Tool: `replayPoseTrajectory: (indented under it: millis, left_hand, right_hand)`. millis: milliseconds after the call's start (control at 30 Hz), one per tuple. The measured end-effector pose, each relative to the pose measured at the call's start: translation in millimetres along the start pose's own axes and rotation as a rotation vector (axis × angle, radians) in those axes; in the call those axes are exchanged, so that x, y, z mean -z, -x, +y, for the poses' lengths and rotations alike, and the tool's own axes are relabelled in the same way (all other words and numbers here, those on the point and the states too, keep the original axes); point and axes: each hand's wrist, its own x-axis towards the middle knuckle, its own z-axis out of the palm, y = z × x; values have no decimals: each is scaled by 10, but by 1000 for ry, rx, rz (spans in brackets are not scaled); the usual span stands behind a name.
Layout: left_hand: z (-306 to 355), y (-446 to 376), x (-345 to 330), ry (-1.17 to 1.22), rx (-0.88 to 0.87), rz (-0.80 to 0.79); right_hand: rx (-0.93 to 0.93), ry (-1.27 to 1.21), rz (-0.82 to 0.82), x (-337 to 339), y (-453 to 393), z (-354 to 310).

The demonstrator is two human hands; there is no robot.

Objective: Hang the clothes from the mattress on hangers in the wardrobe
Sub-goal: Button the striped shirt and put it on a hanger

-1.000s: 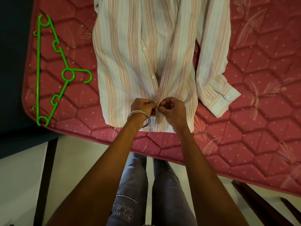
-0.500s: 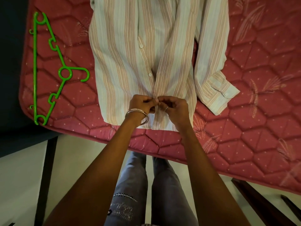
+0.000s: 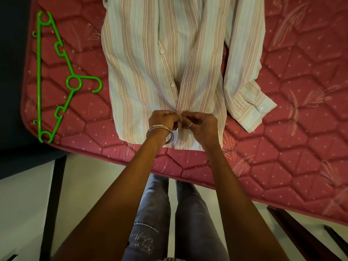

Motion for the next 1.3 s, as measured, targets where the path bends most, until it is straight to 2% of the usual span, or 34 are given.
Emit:
replayPoseTrajectory:
  millis: [233,433,500,600,667,767,833,900,1000,1067,1100,1133,1200,1233,1300]
  left_hand:
    - [3,-52,-105,-169,-6,2]
    - [26,-101,-166,38,302,-32]
    - [45,-35,-189,-51,228,-26]
    - [10,112,-187,-272,-80,-34]
    - [-73,168,-166,-331,-222,14]
    - [-138,165,-138,-320,-294,110]
    - [-115,176,-136,-308,-303,137]
    - [-96,150,-139,-293,-237,80]
    - [-59,70,-108,-181,-74,-75]
    - [-14,47,-68,-286,-33,-92]
    - [38,32,-42,-418,-63,-44]
    - [84,23,-14,-545,-123,72]
    - [195,-6,42,-571,-356,309]
    - [270,-66,70,-526,-513,366]
    - [402,-202,60,-530,-718,365]
  right_hand:
    - [-20,-35,50,-28,-11,-31]
    - [82,155,112,-101,40,24]
    - [-7,102,101,-104,45,-8]
    - [-367,-239,51,-100,-24,-153]
    - [-492,-291,-39,-63,-94,-238]
    - [-431,-77,-199,3,-153,-269]
    - [-342,163,-264,9,-159,-267]
    - [-236,356,-229,0,-150,-267]
    - [-161,389,-158,-12,-169,-244]
    - [-114,485,-134,-21,-188,-249]
    - [-70,549,-62,-18,-212,-269]
    - [-18,586,45,-10,-242,-295]
    - [86,518,248,27,-329,-405]
    - [113,456,282,13,-413,-468]
    - [119,435,216,-53,-581,-561]
